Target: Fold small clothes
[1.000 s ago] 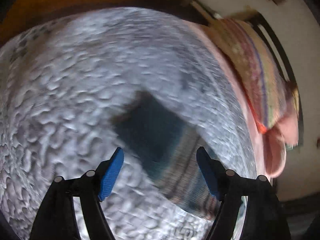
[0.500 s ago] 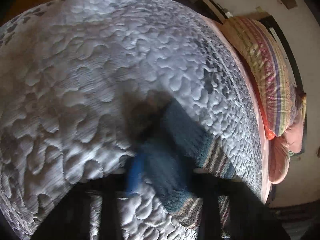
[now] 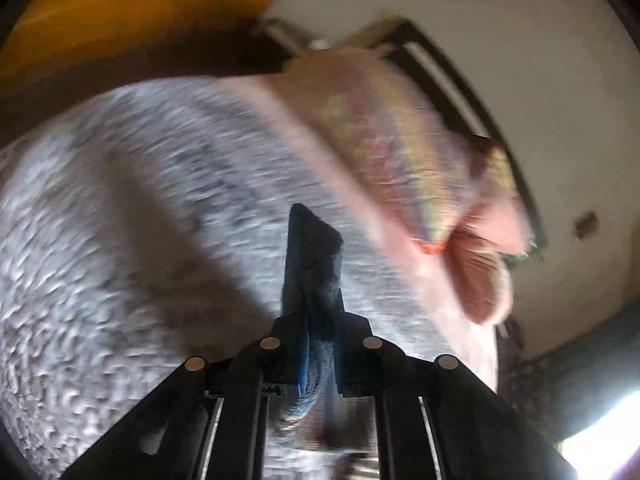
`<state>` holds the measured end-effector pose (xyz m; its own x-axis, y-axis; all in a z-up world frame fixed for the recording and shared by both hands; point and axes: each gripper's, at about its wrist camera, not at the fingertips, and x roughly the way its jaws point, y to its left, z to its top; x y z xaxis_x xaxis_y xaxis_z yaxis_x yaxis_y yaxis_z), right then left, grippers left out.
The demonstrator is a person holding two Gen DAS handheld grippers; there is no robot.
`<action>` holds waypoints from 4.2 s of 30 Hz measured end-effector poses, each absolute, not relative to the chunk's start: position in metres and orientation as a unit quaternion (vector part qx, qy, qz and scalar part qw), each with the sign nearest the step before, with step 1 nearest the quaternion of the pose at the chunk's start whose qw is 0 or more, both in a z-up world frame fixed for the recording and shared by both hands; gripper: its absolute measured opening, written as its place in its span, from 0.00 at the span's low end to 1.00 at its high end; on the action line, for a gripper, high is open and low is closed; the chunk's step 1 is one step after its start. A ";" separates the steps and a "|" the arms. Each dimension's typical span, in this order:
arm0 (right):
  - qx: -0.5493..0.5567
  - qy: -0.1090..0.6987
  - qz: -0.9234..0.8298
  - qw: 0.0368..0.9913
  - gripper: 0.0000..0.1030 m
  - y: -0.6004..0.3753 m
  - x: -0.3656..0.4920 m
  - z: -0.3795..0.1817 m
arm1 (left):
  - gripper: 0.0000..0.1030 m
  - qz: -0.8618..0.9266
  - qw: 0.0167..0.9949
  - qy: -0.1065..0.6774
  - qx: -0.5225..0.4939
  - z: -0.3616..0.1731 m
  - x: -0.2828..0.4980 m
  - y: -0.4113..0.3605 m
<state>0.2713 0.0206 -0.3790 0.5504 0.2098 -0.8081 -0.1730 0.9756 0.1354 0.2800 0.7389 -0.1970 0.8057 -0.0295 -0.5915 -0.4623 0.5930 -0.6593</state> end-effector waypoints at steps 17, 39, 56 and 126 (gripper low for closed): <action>0.100 0.459 0.152 0.869 0.55 0.014 0.262 -0.339 | 0.08 -0.053 0.893 0.316 -0.316 -0.133 0.409 0.490; 0.290 0.519 0.255 0.763 0.66 0.030 0.385 -0.362 | 0.69 -0.103 0.832 0.462 -0.290 -0.309 0.399 0.363; 0.417 0.622 0.256 0.611 0.33 0.095 0.505 -0.423 | 0.70 -0.042 0.802 0.464 -0.374 -0.325 0.196 0.419; 0.285 0.592 0.295 0.694 0.07 -0.008 0.543 -0.398 | 0.61 -0.148 0.789 0.503 -0.320 -0.338 0.479 0.460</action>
